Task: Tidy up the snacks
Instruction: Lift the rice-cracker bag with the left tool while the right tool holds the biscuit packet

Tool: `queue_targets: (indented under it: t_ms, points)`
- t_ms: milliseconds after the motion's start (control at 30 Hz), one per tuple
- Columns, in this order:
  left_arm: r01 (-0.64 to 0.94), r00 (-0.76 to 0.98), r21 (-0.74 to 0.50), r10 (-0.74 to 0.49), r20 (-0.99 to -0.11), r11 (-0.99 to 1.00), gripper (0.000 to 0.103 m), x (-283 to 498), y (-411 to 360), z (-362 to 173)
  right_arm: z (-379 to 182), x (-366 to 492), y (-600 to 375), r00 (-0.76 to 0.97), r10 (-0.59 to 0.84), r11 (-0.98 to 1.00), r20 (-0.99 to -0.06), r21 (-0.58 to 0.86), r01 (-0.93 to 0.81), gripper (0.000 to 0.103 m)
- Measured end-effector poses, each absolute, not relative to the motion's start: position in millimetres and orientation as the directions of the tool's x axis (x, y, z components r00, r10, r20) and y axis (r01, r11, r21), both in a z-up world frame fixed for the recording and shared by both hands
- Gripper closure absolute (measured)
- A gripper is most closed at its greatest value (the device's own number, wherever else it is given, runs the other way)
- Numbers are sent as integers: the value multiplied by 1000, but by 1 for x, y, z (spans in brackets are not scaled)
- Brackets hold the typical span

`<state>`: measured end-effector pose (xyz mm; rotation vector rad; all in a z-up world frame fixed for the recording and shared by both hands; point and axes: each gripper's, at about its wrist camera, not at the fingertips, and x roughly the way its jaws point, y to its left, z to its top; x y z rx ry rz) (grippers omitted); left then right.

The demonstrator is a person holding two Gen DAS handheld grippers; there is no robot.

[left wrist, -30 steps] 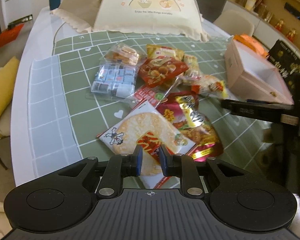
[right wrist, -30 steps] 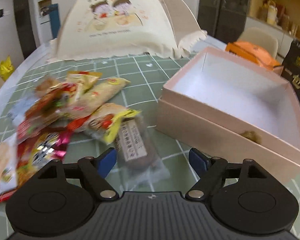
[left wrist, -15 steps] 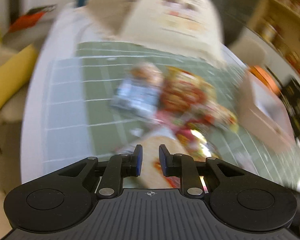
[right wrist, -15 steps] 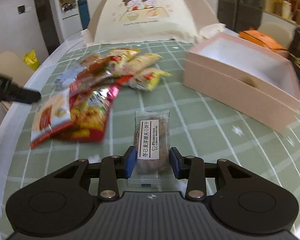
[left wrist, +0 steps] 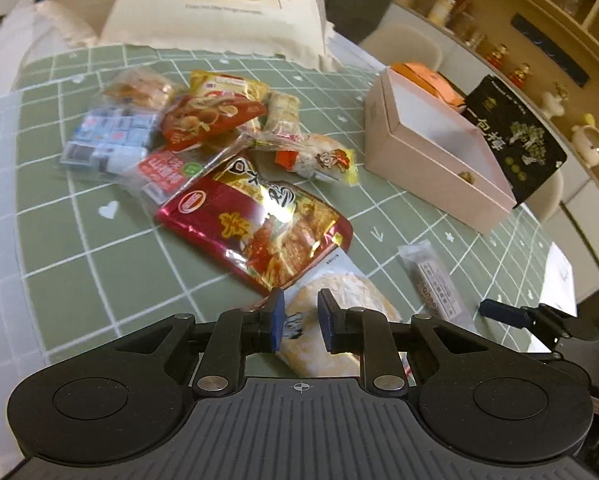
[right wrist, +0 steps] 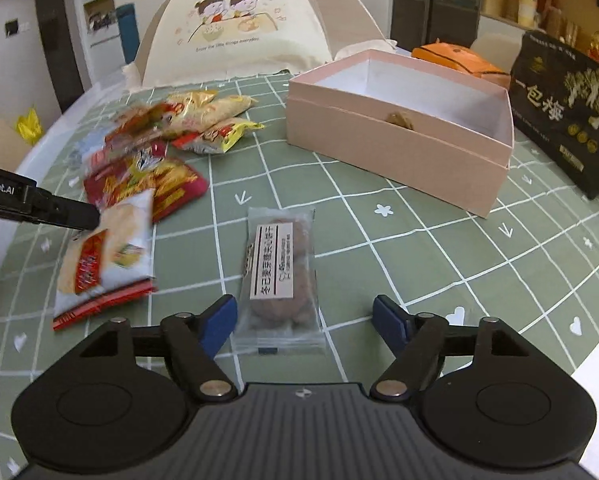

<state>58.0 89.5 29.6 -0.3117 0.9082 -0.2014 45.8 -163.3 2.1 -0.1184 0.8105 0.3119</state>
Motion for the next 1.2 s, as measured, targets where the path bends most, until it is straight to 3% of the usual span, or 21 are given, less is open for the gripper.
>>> queue_targets:
  t_ms: [100, 233, 400, 533, 667, 767, 933, 1200]
  points:
    - [-29, 585, -330, -252, -771, 944, 80, 44, 92, 36, 4, 44, -164, 641, 235, 948, -731, 28, -316, 25]
    - [-48, 542, -458, -362, -759, 888, 80, 34, 104, 32, 23, 38, -163, 666, 314, 932, -676, 87, -351, 25]
    - [-95, 538, -578, -447, -715, 810, 80, 29, 108, 16, 21, 47, -132, 666, 316, 914, -675, 29, -405, 25]
    - [-105, 571, -598, -444, -691, 795, 73, 43, 105, 3, 8, 44, -118, 662, 278, 904, -696, -42, -425, 26]
    - [-93, 612, -637, -461, -642, 765, 73, 59, 107, -5, 8, 44, -122, 653, 290, 904, -699, -24, -427, 26]
    - [-48, 603, -642, -490, -629, 765, 61, 62, 99, 10, 8, 45, -125, 651, 288, 902, -702, -30, -431, 26]
    - [69, 599, -673, -571, -562, 736, 61, 70, 90, 30, 8, 48, -135, 645, 285, 916, -709, 3, -402, 27]
    - [78, 561, -638, -563, -607, 766, 61, 97, 72, 24, 3, 48, -145, 638, 287, 926, -714, 36, -376, 27]
